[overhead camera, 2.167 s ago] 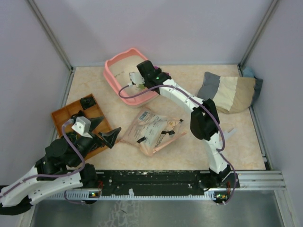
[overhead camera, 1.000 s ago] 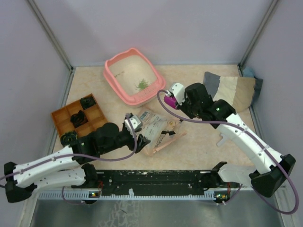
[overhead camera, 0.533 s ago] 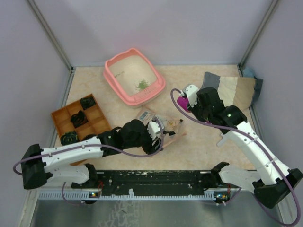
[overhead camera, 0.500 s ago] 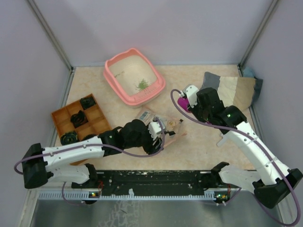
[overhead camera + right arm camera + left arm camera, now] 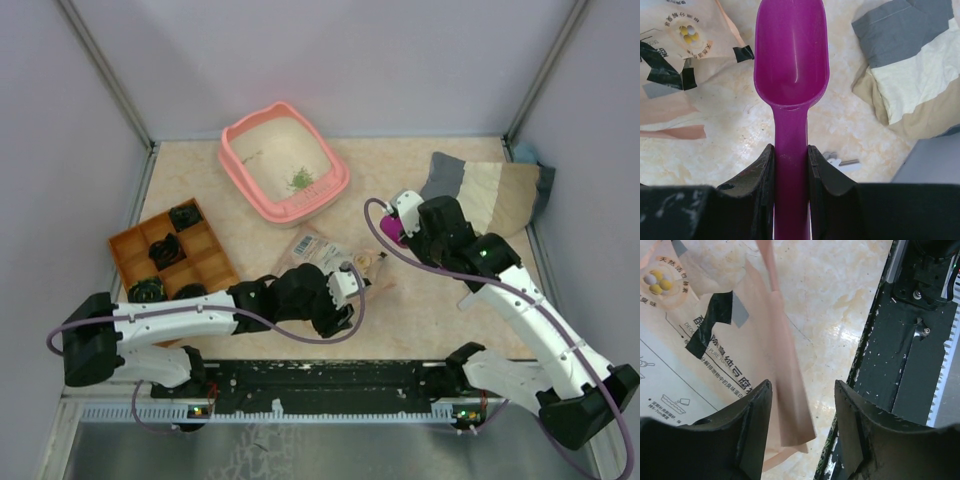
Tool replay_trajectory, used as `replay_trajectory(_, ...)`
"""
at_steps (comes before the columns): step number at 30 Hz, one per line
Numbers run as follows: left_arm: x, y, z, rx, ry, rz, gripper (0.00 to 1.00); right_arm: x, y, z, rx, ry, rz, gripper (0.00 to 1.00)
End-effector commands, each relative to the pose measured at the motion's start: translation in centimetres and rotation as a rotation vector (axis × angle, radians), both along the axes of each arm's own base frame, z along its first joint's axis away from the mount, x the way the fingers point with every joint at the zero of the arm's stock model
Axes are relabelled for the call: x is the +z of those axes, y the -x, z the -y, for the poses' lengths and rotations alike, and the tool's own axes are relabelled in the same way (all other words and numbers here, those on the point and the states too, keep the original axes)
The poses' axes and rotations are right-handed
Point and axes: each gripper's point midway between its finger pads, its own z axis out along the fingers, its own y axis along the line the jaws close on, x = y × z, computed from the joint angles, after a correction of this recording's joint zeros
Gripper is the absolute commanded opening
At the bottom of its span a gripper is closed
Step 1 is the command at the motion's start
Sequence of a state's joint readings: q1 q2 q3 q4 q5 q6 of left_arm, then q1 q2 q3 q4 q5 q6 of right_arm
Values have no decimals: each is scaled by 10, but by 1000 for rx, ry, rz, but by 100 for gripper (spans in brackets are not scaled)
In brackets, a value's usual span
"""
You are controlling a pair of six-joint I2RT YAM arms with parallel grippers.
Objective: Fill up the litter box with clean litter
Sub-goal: 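Scoop the cat litter from the cat litter bag.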
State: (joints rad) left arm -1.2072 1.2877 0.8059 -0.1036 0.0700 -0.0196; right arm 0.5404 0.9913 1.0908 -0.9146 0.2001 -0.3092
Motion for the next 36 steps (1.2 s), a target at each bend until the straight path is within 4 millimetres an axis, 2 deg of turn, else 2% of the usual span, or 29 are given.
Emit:
replay_trajectory(1,15,2,14,-20,31,52,61,5,-4,-8,-8,-72,36,0)
replay_trajectory(4,17,8,17,-42,32,80,62,-2,-2,-9,-9,-69,16,0)
replay_trajectory(7,13,6,15,-29,4,106,52,-3,1,-9,3,-75,11,0)
replay_trajectory(8,12,5,14,-25,-4,112,43,-2,2,-9,6,-77,14,0)
replay_trajectory(10,15,1,11,0,-10,134,17,0,7,-8,21,-73,11,0)
replay_trajectory(13,25,-6,4,34,-2,176,1,0,14,-3,36,-48,-4,0)
replay_trajectory(16,37,-9,-3,49,18,211,0,0,23,2,64,-22,-18,0)
replay_trajectory(21,50,-8,-10,49,38,226,0,-11,41,12,125,46,-91,0)
replay_trajectory(28,53,-6,-15,50,42,220,0,-20,64,4,235,35,-196,0)
replay_trajectory(32,54,-6,-14,49,45,220,0,-33,67,1,249,43,-265,0)
replay_trajectory(36,56,-5,-14,44,54,218,0,-36,59,-15,295,-7,-241,0)
